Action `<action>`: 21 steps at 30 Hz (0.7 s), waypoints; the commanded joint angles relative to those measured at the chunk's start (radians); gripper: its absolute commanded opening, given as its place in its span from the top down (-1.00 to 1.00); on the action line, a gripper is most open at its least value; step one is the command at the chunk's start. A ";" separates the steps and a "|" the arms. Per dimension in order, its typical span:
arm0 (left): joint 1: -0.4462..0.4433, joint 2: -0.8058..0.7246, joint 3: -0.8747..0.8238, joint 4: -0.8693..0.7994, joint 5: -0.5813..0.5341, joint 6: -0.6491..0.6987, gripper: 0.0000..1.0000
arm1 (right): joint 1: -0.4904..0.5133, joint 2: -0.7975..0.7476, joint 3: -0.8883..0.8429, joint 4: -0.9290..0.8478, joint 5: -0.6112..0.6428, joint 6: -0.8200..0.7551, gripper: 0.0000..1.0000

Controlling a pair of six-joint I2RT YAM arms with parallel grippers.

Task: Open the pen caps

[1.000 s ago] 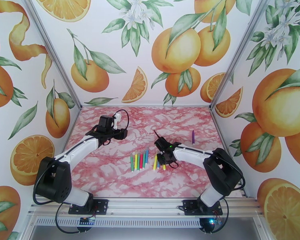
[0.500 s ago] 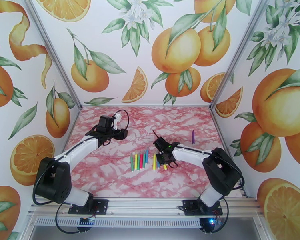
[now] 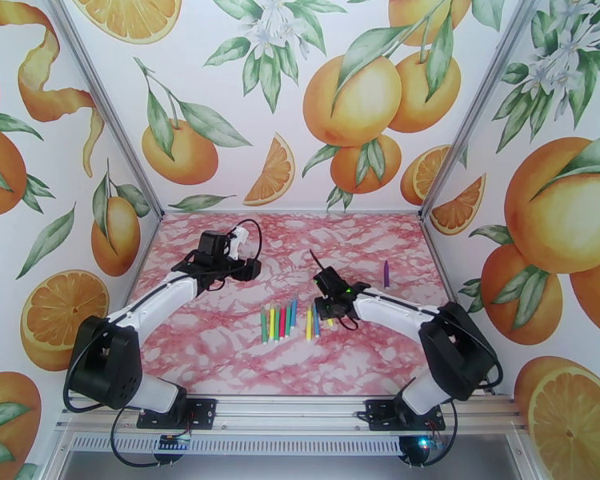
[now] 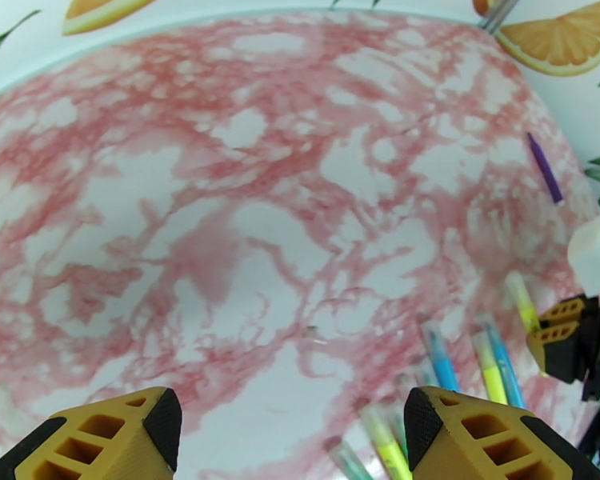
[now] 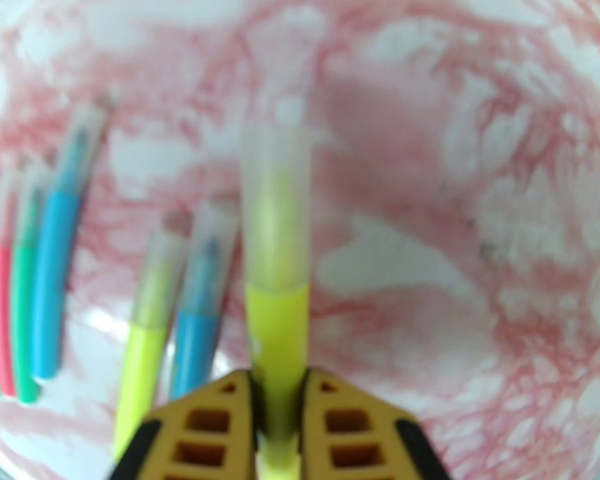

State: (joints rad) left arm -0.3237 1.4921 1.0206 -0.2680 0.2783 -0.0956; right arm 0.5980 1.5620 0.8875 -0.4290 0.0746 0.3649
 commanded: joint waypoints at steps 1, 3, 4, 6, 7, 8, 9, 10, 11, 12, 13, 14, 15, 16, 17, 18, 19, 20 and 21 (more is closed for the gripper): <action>-0.011 -0.017 0.050 0.044 0.080 -0.026 -0.55 | -0.029 -0.066 -0.034 0.126 -0.103 -0.030 0.71; -0.012 -0.015 0.053 0.048 0.089 -0.032 -0.55 | -0.032 -0.078 -0.040 0.145 -0.120 -0.037 0.71; -0.015 -0.010 0.059 0.058 0.112 -0.042 -0.55 | -0.037 -0.088 -0.046 0.162 -0.134 -0.042 0.70; -0.029 0.012 0.084 0.087 0.175 -0.071 -0.55 | -0.047 -0.129 -0.062 0.220 -0.177 -0.059 0.71; -0.035 0.020 0.092 0.095 0.192 -0.079 -0.55 | -0.049 -0.141 -0.067 0.238 -0.188 -0.064 0.70; -0.039 0.027 0.100 0.101 0.208 -0.085 -0.55 | -0.048 -0.150 -0.071 0.251 -0.196 -0.069 0.70; -0.044 0.036 0.107 0.108 0.232 -0.094 -0.55 | -0.048 -0.160 -0.078 0.269 -0.206 -0.073 0.71; -0.047 0.047 0.116 0.120 0.272 -0.106 -0.55 | -0.048 -0.171 -0.084 0.289 -0.214 -0.076 0.70; -0.048 0.055 0.119 0.135 0.315 -0.120 -0.55 | -0.048 -0.177 -0.088 0.302 -0.218 -0.079 0.71; -0.049 0.066 0.122 0.156 0.354 -0.138 -0.55 | -0.048 -0.184 -0.091 0.317 -0.223 -0.081 0.70; -0.052 0.073 0.125 0.176 0.385 -0.154 -0.55 | -0.047 -0.191 -0.094 0.331 -0.230 -0.083 0.71; -0.056 0.077 0.125 0.191 0.408 -0.163 -0.55 | -0.049 -0.194 -0.096 0.342 -0.236 -0.085 0.71; -0.061 0.081 0.125 0.209 0.427 -0.176 -0.55 | -0.048 -0.199 -0.097 0.356 -0.244 -0.087 0.71; -0.065 0.085 0.126 0.226 0.445 -0.186 -0.55 | -0.048 -0.203 -0.099 0.370 -0.252 -0.087 0.70; -0.070 0.087 0.128 0.236 0.455 -0.192 -0.55 | -0.047 -0.204 -0.099 0.381 -0.257 -0.088 0.70; -0.076 0.092 0.131 0.245 0.466 -0.198 -0.56 | -0.047 -0.206 -0.099 0.393 -0.264 -0.088 0.70; -0.081 0.095 0.137 0.247 0.477 -0.203 -0.56 | -0.046 -0.206 -0.098 0.407 -0.268 -0.090 0.70; -0.087 0.100 0.143 0.248 0.484 -0.206 -0.56 | -0.046 -0.207 -0.098 0.417 -0.274 -0.090 0.70; -0.093 0.106 0.148 0.251 0.490 -0.210 -0.56 | -0.045 -0.206 -0.095 0.427 -0.281 -0.093 0.70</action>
State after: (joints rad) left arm -0.4004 1.5845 1.1225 -0.0834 0.6888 -0.2768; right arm 0.5533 1.3788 0.8024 -0.0818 -0.1631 0.2897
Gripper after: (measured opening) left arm 0.776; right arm 0.151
